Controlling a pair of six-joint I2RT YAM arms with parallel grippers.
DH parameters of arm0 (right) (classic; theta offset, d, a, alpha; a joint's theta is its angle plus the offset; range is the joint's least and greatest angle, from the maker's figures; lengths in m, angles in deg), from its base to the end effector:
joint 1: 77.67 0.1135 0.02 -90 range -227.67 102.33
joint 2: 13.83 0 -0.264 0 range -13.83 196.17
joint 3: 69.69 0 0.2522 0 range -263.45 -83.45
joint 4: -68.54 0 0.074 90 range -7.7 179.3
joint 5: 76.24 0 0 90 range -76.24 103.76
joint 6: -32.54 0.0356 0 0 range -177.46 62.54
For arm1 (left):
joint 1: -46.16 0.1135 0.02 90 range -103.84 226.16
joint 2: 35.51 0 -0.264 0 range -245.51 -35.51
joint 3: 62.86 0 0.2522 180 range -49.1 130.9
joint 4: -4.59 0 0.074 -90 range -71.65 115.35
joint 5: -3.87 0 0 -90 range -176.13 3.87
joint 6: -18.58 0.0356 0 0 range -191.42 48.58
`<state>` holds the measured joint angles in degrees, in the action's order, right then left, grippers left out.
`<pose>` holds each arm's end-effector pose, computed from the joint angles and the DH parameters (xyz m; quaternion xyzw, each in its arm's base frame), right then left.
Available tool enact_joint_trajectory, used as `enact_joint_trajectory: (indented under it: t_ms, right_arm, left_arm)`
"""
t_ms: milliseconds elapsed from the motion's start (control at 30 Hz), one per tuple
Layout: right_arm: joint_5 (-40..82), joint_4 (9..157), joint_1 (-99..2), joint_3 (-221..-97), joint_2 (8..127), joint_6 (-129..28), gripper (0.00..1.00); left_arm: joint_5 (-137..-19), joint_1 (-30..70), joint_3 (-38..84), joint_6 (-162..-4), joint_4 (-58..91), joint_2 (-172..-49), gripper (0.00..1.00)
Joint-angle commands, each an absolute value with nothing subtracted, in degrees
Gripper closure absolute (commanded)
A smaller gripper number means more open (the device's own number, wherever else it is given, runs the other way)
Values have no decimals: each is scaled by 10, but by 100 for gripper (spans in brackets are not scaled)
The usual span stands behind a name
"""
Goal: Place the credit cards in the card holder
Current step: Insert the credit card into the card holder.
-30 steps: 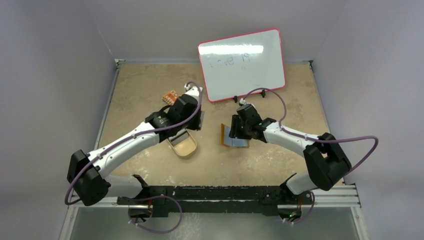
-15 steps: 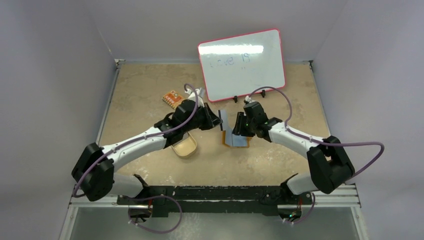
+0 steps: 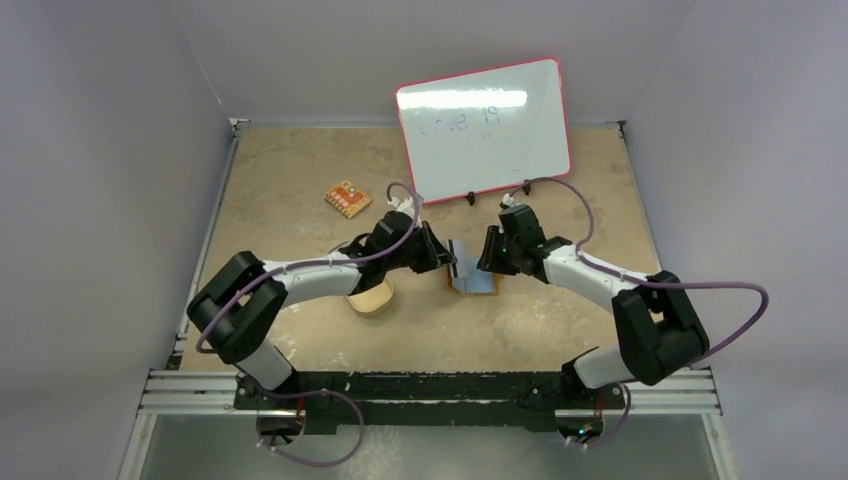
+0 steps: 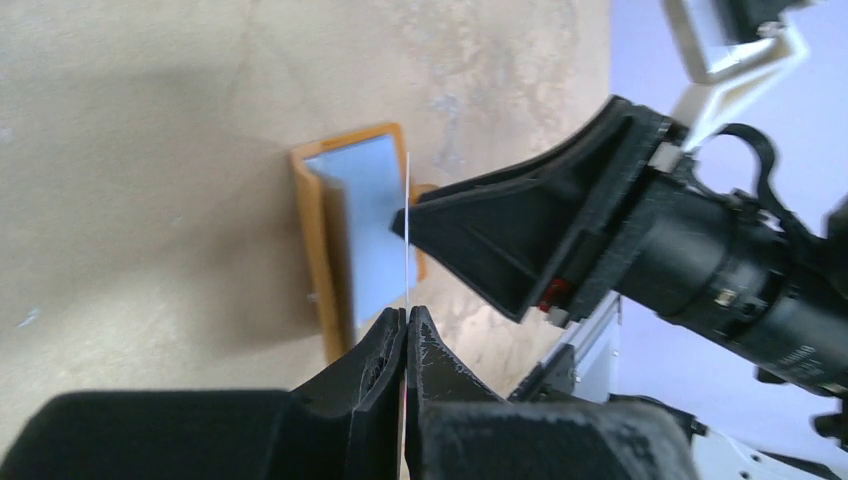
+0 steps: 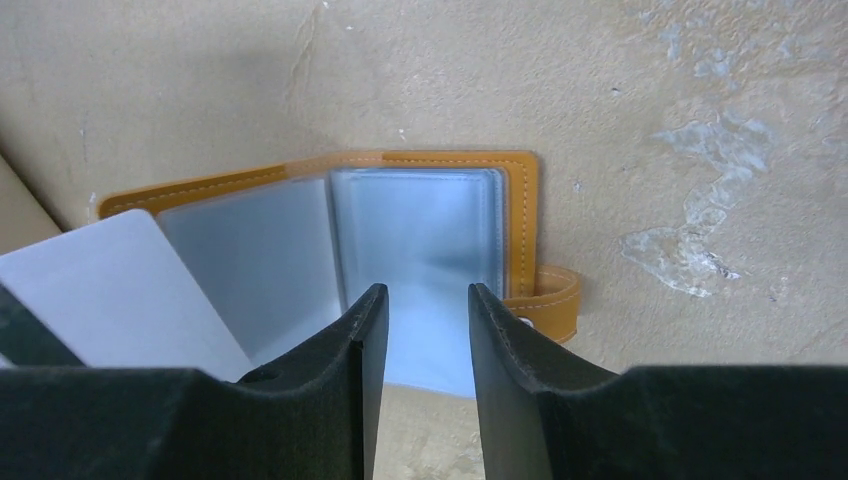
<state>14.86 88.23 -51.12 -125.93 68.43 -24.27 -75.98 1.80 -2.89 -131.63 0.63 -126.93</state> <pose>0.2570 0.1292 0.1860 0.0500 0.9248 0.1954 0.3224 0.2376 -0.2411 0.1955 -0.0719 0.8497 -0.4551 0.2563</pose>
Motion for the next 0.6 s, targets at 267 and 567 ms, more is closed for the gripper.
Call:
enact_joint_trajectory:
  t_ms: [267, 567]
  right_arm:
    - [158, 859, -523, -1237, 687, -253, 65]
    - [165, 848, -522, -1222, 682, -247, 67]
  left_arm:
    - [-815, 19, -8, -1260, 80, -1298, 100]
    - [-776, 19, -15, -1306, 19, -1318, 100]
